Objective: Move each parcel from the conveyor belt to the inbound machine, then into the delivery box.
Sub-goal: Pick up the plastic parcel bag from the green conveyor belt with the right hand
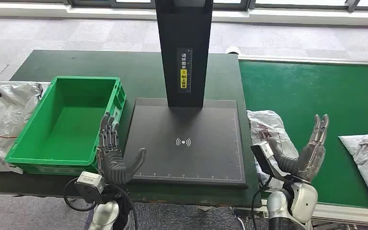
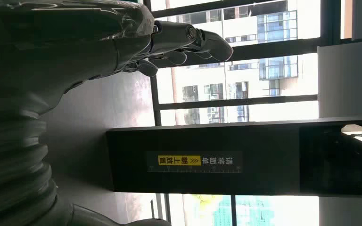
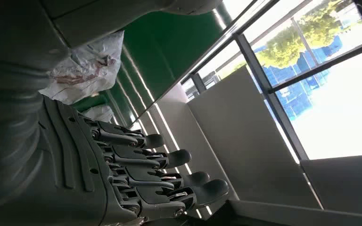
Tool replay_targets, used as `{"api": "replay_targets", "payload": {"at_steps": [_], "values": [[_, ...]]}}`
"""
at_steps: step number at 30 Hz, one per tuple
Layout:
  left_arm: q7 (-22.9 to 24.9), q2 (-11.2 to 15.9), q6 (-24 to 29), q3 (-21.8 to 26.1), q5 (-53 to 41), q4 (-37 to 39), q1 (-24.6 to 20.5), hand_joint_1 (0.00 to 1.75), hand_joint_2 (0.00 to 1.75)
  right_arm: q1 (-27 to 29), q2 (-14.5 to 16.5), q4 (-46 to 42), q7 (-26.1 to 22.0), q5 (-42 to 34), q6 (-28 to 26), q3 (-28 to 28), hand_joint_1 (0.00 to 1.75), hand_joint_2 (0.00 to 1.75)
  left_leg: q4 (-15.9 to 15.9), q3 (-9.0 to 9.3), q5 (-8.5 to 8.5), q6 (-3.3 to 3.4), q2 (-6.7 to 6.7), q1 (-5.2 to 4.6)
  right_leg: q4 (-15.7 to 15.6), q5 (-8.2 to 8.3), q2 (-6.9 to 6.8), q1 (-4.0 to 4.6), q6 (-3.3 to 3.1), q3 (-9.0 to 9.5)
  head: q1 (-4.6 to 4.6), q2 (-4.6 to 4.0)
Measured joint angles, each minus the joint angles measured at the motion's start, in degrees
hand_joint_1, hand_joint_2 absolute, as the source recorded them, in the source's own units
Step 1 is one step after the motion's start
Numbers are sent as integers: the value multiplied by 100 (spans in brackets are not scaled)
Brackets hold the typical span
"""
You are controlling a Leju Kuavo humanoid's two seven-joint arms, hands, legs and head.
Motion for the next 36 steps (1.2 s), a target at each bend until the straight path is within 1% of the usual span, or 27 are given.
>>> {"api": "replay_targets", "payload": {"at_steps": [2, 7, 12, 15, 21, 27, 30, 36], "values": [[0, -3, -6, 15, 11, -7, 4, 0, 175, -67, -16, 58, 25, 55, 0, -156, 0, 175, 0, -1, 0, 0, 0, 0, 0, -1, 0, 0, 0, 0, 0, 0], [0, -15, -53, 93, 20, -45, 25, 0, 175, -405, -155, 474, 200, 249, -2, -893, 0, 175, -1, -2, -1, 0, 0, 1, 0, -2, -1, 0, 0, 1, 1, 0], [0, -23, -57, 141, 3, -80, 40, 0, 175, -689, -353, 1108, 233, 63, 0, -1189, 0, 175, 0, -1, -1, 1, 2, 0, 0, -1, 1, -1, 1, 1, 0, 0], [0, -24, -55, 168, 1, -91, 47, 0, 175, -830, -434, 1467, 289, 2, 3, -1259, 0, 175, 0, 0, -1, 1, 2, 1, 0, -1, 2, 0, 0, 2, 0, 0], [0, -27, -44, 235, -7, -137, 67, 0, 175, -1211, -692, 2630, 611, -190, 245, -1272, 0, 175, -1, 0, 0, 1, 1, 1, 0, -1, 0, 1, 0, 3, 0, 0], [0, -39, -50, 332, -33, -148, 86, 0, 175, -1429, -879, 3565, 1390, 34, 677, -1267, 0, 175, 0, -2, -1, 1, -2, 1, 0, -1, -1, 0, 0, 2, 0, 0], [0, -40, -51, 354, -37, -172, 92, 0, 175, -1465, -928, 3805, 1569, 71, 728, -1263, 0, 175, 0, -4, -1, 1, -7, 1, 0, -2, -5, 0, 1, 2, 0, 0], [0, -45, -52, 406, -59, -186, 103, 0, 175, -1569, -1008, 4102, 1634, 66, 936, -1258, 0, 175, 0, -4, -1, 1, -6, 1, 0, -2, -5, 0, 1, 2, 0, 0]]}}
